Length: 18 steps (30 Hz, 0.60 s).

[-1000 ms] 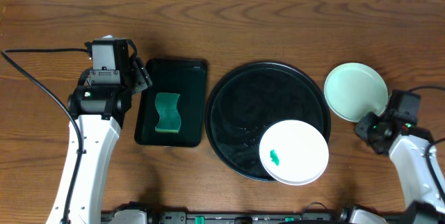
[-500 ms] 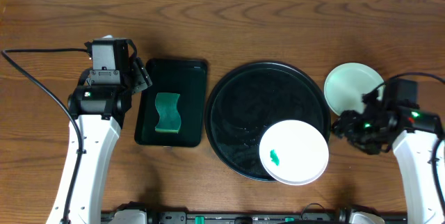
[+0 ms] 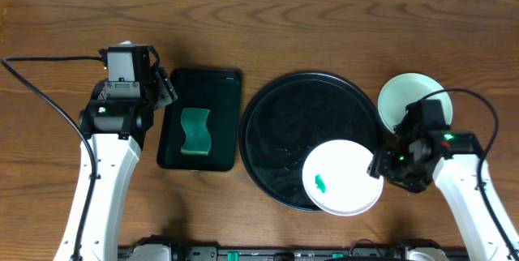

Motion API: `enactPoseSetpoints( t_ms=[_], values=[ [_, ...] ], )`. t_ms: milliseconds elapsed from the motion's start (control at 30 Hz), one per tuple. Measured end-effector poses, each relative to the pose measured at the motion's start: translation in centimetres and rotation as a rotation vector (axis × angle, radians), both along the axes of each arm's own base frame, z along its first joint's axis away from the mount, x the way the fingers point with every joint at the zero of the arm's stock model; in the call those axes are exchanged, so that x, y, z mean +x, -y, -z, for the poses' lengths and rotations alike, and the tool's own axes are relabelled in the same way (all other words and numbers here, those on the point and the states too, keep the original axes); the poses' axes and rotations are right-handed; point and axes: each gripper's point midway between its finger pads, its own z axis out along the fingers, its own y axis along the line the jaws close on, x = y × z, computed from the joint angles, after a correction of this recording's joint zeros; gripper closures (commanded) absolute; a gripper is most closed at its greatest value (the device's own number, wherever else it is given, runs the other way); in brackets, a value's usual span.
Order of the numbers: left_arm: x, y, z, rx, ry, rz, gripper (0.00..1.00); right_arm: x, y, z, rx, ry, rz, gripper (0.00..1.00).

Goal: Clean dirty plates on tray and stack at the side
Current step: 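Move the right gripper left to the white plate's rim on the tray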

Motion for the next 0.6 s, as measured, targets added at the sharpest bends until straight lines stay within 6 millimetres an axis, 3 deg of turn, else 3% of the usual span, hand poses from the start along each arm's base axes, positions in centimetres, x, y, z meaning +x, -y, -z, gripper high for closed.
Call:
enactPoseSetpoints(
  t_ms=[200,233,300,600],
  values=[
    [0.0,0.0,0.0,0.000,0.000,0.000,0.20,-1.6,0.0,3.2,-0.026,-0.033,0.031,0.68],
    [0.0,0.0,0.0,0.000,0.000,0.000,0.20,-1.8,0.1,3.5,-0.029,-0.039,0.037,0.82],
    [0.0,0.0,0.0,0.000,0.000,0.000,0.20,-2.1,0.2,3.8,-0.037,-0.049,0.054,0.97],
    [0.0,0.0,0.0,0.000,0.000,0.000,0.20,-0.7,-0.6,3.7,0.014,0.009,0.060,0.99]
  ],
)
